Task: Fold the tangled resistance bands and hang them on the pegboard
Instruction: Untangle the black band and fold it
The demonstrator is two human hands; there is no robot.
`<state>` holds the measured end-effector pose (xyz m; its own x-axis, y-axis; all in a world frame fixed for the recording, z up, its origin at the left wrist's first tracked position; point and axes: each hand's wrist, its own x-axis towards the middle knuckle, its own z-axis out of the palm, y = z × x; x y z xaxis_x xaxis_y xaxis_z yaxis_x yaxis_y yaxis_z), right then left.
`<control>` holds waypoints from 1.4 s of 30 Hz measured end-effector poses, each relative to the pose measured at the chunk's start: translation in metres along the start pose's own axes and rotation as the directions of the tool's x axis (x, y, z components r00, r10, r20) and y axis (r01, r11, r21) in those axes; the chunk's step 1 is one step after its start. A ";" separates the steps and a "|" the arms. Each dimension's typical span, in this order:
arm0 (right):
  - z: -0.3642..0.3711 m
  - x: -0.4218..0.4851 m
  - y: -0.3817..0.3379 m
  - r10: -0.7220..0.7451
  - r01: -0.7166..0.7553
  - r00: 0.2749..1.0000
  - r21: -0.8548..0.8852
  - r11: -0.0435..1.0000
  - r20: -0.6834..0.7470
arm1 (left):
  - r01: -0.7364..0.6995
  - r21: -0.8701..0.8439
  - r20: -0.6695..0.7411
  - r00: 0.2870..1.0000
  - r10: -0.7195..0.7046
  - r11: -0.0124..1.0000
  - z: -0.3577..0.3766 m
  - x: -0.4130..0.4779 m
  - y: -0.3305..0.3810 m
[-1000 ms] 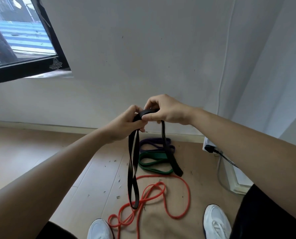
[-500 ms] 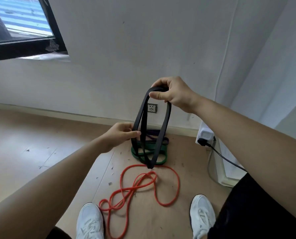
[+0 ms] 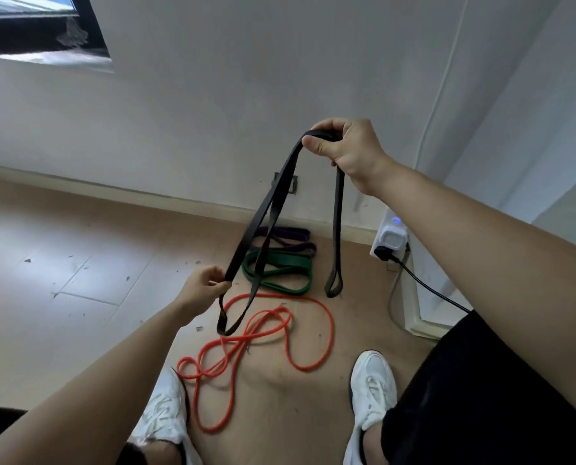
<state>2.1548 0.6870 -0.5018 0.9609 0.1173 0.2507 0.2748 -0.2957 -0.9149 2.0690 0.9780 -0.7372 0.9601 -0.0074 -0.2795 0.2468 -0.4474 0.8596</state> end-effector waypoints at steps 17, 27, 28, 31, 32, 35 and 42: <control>-0.020 0.016 0.033 0.161 -0.165 0.972 -0.012 0.986 -0.174 | 0.258 -0.625 0.147 0.966 -0.214 0.736 -0.025 -0.006 -0.017; -0.039 0.022 0.039 0.213 -0.206 0.937 0.054 0.977 -0.277 | 0.080 -0.094 -0.153 0.984 -0.094 0.992 -0.021 -0.010 -0.028; -0.041 0.022 0.040 0.214 -0.206 0.933 0.058 0.977 -0.289 | 0.081 -0.114 -0.164 0.981 -0.099 0.990 -0.024 -0.011 -0.029; -0.045 0.022 0.043 0.223 -0.211 0.918 0.072 0.975 -0.328 | 0.111 -0.237 -0.149 0.978 -0.149 0.965 -0.028 -0.012 -0.033; -0.046 0.023 0.044 0.225 -0.212 0.913 0.075 0.974 -0.339 | 0.122 -0.277 -0.150 0.974 -0.168 0.953 -0.028 -0.012 -0.034; -0.049 0.025 0.047 0.235 -0.223 0.894 0.076 0.972 -0.383 | 0.158 -0.376 -0.180 0.954 -0.239 0.913 -0.028 -0.011 -0.037; -0.063 0.027 0.053 0.264 -0.258 0.857 0.074 0.963 -0.443 | 0.204 -0.744 -0.132 0.888 -0.439 0.636 -0.048 -0.009 -0.041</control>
<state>2.1979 0.6149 -0.5239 0.9103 -0.3980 0.1137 0.0141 -0.2447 -0.9695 2.0564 1.0393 -0.7497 0.7619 0.3085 -0.5695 0.4504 0.3795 0.8082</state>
